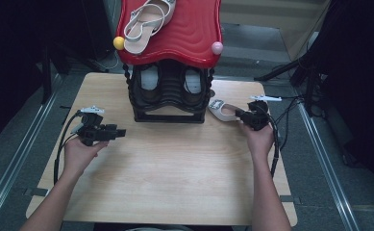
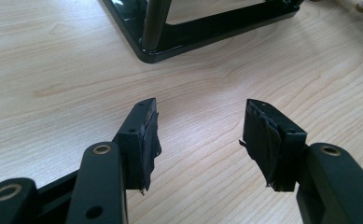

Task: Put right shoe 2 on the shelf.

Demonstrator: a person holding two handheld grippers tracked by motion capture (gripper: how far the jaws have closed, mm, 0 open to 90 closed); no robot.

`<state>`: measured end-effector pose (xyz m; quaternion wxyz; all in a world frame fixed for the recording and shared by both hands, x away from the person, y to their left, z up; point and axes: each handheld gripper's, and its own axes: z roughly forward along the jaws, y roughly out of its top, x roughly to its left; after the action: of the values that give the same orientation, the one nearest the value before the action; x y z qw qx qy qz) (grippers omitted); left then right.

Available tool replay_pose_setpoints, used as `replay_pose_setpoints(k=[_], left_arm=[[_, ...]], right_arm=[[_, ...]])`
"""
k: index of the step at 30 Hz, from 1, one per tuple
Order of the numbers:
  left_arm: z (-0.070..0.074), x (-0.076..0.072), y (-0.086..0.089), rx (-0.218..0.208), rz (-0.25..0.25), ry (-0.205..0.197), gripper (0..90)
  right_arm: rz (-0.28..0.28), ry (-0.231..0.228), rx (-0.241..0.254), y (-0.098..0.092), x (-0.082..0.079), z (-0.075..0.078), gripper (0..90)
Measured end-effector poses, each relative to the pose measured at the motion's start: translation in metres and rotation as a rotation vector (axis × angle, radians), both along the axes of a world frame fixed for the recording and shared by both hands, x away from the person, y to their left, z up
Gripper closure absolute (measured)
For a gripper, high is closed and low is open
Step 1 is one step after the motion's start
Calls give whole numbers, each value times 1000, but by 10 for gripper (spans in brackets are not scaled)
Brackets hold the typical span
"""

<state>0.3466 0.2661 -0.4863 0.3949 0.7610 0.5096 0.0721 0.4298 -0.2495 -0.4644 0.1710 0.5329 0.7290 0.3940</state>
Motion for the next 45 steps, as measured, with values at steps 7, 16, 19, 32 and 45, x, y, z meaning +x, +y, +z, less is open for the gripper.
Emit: replay_pose_setpoints(k=[7,16,19,32,45], left_arm=[[0,2,-4,3,-12,-1,457],[-2,3,-5,10,-19,7,457],[-3,3,-6,14,-20,9,457],[-4,4,-5,12,-18,7,460],[-6,14,-10,-6,-32,14,461]], right_arm=[[-42,-30,13,-31,-2,4,900],[-78,-16,22,-46,-1,2,900],[-60,16,19,-43,4,-7,900],[-33,58,3,-25,4,-12,900],[-6,95,55,0,-8,-12,900]])
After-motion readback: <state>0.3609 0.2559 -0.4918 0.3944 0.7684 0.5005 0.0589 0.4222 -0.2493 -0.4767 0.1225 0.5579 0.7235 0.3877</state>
